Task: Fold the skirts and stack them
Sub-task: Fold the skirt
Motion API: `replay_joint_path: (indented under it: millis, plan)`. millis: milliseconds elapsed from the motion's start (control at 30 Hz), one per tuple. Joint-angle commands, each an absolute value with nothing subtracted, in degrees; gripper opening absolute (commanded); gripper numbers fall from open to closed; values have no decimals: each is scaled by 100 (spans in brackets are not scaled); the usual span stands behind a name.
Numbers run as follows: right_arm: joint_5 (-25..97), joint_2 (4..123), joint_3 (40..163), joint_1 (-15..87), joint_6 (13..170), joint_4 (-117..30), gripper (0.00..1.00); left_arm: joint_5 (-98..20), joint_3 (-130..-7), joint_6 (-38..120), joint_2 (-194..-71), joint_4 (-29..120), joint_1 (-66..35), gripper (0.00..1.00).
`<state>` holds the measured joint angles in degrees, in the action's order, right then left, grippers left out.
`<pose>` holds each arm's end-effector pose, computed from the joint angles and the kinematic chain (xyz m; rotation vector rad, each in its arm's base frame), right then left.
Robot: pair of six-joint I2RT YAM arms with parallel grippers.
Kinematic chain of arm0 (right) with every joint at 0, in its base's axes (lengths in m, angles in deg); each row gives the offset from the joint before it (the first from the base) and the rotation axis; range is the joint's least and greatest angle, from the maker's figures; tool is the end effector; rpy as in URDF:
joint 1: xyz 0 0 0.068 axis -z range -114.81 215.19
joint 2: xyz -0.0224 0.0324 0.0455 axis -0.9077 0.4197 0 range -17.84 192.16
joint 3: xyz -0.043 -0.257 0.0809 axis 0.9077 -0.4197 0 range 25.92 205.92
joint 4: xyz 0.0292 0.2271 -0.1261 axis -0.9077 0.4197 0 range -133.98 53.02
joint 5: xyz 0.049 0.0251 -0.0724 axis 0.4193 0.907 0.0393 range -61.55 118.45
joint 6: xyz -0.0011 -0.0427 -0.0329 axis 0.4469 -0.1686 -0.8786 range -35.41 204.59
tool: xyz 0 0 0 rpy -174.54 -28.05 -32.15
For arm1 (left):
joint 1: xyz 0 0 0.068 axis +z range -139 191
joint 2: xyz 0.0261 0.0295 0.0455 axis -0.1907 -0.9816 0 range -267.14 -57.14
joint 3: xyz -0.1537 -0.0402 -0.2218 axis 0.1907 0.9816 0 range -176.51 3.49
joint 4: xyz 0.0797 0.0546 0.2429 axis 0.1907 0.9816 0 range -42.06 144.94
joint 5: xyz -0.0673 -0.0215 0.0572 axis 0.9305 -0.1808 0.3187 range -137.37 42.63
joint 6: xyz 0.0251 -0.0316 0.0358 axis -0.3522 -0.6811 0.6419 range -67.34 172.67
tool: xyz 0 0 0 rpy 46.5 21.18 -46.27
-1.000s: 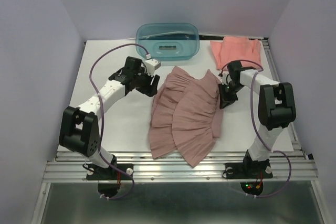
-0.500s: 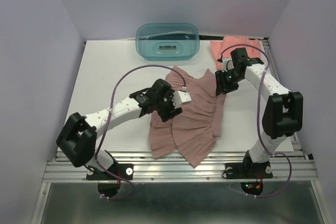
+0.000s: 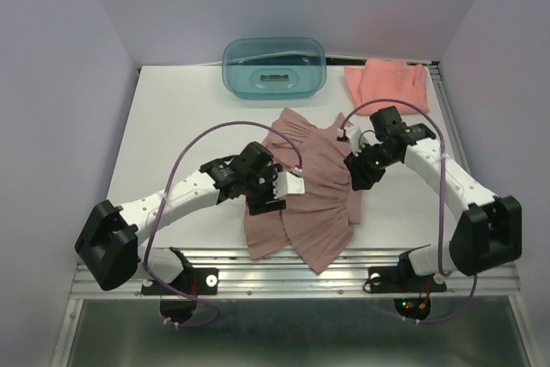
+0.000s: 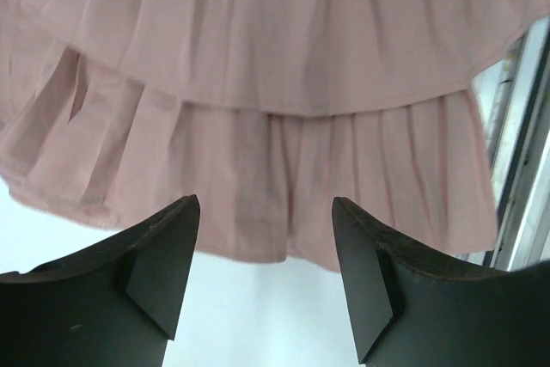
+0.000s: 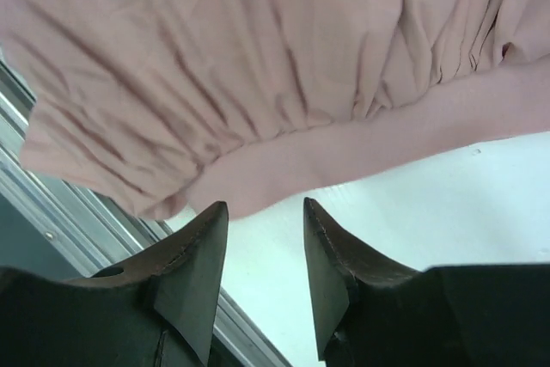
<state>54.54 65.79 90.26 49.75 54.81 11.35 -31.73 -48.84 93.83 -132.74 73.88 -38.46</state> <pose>0.2559 0.0869 0.2494 -1.1420 2.5171 0.5884 0.1707 -0.2143 0.2456 1.8092 1.6158 -0.3971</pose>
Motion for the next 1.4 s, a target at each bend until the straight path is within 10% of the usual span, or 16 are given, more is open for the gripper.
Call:
replay_joint_path:
  millis: [0,1000,1367]
  plan:
    - [5088,5547,8579,4437,4408,1376,47,-2393,-5064,9460,-13132,7659,-3077,75]
    - [3021,4649,6047,2081,4162,-900,60,-3050,-3782,10469,-12526,7379,-4051,81]
    - [2783,4667,6301,2080,4390,-980,7,-3664,-3421,10435,-13087,6869,-4806,75]
